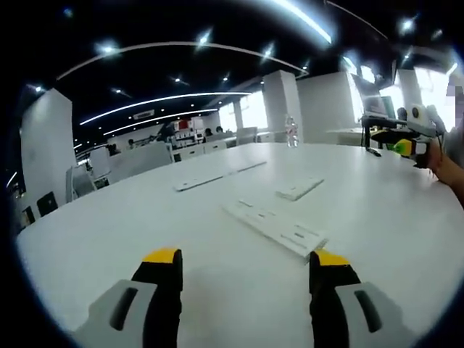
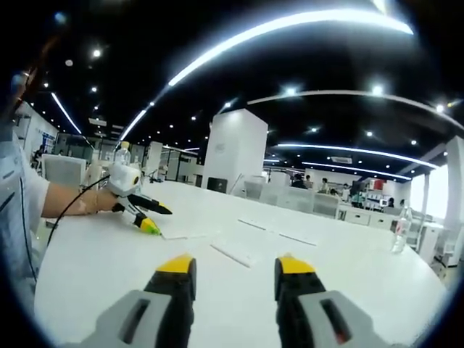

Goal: Locate the socket holder cover, grip the socket holder cover, clip it into the socket holder slot.

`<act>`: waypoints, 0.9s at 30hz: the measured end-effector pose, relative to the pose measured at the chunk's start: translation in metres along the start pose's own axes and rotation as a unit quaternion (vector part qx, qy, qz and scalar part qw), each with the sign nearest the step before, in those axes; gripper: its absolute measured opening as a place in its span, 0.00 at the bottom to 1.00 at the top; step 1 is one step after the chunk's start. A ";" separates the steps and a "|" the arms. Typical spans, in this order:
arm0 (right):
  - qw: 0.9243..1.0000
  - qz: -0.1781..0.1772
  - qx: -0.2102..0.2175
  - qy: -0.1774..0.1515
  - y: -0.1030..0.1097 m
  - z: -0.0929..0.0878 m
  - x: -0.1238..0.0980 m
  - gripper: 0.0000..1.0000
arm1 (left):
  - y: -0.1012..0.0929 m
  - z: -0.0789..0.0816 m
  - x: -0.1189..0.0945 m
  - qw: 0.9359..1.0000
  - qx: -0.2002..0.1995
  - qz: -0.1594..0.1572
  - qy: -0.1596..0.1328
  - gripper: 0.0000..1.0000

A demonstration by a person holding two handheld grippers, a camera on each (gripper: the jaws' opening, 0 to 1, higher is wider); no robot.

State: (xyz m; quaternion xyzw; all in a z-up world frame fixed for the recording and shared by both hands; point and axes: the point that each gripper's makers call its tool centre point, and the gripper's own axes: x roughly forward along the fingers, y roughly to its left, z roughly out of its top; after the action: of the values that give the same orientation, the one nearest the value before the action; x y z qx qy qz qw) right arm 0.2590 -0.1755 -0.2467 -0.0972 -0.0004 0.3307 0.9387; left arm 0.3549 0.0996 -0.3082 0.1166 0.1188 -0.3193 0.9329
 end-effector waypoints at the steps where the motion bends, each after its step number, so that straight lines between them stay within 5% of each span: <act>1: 1.000 0.000 0.000 0.000 0.000 0.000 0.000 0.44 | 0.001 0.000 0.001 1.000 -0.001 0.001 0.000 0.71; 27: 1.000 -0.003 -0.003 0.001 -0.001 0.001 0.000 0.44 | 0.017 0.001 0.011 0.999 -0.020 0.020 0.018 0.71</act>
State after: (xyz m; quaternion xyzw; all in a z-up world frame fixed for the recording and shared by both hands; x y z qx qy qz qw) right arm 0.2593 -0.1757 -0.2458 -0.0999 -0.0010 0.3274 0.9396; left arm 0.3739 0.1058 -0.3083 0.1058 0.1399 -0.2956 0.9391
